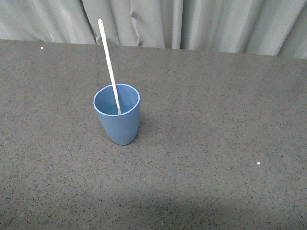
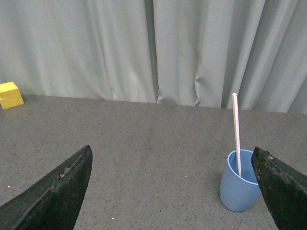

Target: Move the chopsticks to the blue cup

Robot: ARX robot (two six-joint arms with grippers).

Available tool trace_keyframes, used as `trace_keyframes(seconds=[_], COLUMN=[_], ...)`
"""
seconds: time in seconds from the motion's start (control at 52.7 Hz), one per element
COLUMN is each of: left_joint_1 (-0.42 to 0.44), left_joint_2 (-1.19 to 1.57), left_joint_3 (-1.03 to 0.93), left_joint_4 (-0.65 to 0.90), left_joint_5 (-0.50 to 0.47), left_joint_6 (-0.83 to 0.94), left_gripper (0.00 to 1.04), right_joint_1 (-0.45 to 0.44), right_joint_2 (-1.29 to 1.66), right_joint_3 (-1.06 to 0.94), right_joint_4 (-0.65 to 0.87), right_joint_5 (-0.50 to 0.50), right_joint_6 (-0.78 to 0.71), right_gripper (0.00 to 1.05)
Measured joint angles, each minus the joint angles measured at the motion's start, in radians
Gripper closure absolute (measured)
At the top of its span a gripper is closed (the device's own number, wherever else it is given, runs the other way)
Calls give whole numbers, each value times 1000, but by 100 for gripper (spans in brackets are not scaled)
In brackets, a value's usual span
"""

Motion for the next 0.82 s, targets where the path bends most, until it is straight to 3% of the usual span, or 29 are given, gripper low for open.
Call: trace_keyframes(seconds=[0.247, 0.645, 0.683, 0.816], left_joint_1=[0, 0, 0, 0], left_joint_2=[0, 0, 0, 0], left_joint_3=[0, 0, 0, 0], left_joint_4=[0, 0, 0, 0], left_joint_5=[0, 0, 0, 0], left_joint_6=[0, 0, 0, 0], left_gripper=[7, 7, 7, 7], right_joint_1=[0, 0, 0, 0], right_joint_2=[-51, -52, -52, -52], right_joint_3=[0, 0, 0, 0], right_joint_4=[-22, -22, -22, -22], right_joint_5=[0, 0, 0, 0], right_joint_6=[-1, -1, 0, 0], right_gripper=[102, 11, 8, 9])
